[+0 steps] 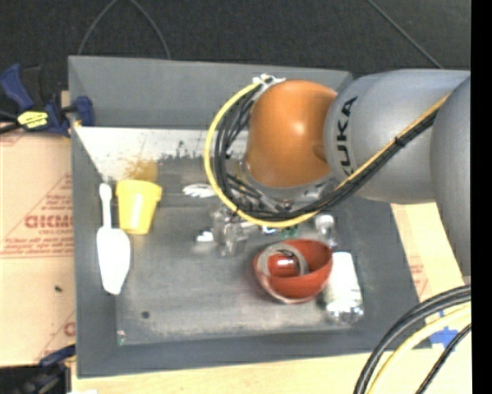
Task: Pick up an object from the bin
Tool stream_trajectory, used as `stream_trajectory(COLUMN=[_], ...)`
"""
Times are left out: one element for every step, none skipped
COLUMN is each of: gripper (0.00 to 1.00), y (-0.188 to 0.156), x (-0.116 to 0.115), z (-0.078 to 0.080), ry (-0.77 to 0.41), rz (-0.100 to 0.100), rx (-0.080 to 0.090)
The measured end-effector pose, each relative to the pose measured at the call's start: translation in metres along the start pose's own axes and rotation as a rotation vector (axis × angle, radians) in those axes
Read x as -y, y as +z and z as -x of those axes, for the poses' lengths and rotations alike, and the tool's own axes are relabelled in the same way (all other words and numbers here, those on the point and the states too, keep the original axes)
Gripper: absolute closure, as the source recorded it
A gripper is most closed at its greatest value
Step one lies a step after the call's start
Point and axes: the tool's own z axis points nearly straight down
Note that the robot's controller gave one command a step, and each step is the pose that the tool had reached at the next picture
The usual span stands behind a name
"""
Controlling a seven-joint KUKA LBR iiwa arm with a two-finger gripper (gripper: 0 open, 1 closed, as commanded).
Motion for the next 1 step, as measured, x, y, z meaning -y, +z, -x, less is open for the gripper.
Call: stream_trajectory(gripper=[1.0], y=[0.0105], x=[0.0126], z=[0.005], ry=[0.135], rz=[0.002], rx=[0.004])
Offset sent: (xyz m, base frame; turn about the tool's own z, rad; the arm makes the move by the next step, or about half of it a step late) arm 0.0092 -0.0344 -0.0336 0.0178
